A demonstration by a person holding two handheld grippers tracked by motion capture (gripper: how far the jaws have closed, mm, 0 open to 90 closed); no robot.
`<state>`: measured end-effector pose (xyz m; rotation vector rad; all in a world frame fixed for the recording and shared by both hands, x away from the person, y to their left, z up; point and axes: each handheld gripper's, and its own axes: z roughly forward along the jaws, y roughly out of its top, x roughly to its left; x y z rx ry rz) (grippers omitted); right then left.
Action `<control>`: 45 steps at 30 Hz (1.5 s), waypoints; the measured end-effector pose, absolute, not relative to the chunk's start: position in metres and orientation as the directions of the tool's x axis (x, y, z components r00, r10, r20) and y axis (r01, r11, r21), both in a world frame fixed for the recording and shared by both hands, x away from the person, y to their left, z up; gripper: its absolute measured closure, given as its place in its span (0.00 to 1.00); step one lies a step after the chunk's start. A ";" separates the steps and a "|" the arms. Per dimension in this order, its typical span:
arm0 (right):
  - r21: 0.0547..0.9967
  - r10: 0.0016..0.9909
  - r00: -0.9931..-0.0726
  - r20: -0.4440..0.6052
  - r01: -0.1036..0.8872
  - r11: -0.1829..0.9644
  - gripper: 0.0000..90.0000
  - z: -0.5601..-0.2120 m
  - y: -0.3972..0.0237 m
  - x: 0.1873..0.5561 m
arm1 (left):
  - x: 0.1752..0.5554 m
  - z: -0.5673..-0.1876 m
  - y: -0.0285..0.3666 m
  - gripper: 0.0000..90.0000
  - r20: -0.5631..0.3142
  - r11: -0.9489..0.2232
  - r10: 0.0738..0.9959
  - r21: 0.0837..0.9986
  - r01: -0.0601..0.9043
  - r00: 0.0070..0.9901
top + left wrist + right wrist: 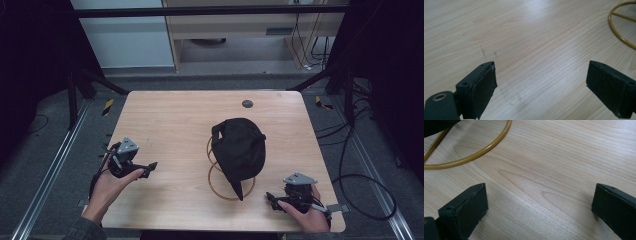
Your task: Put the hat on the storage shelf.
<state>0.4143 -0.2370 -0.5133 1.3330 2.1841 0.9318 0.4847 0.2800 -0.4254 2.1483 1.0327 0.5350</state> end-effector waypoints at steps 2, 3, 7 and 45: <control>0.724 0.890 -0.455 -0.005 0.613 0.317 0.01 -0.513 -0.237 0.414 | 0.484 -0.430 0.282 0.10 0.067 -0.450 0.798 0.727 0.519 0.599; 0.724 0.890 -0.455 -0.005 0.613 0.317 0.01 -0.513 -0.237 0.414 | 0.484 -0.430 0.282 0.09 0.067 -0.450 0.798 0.727 0.519 0.599; 0.724 0.890 -0.455 -0.005 0.612 0.317 0.01 -0.513 -0.237 0.414 | 0.483 -0.440 0.285 0.09 0.058 -0.441 0.802 0.728 0.524 0.595; 0.724 0.890 -0.455 -0.005 0.612 0.317 0.01 -0.513 -0.237 0.414 | 0.479 -0.498 0.302 0.06 -0.003 -0.373 0.836 0.731 0.571 0.549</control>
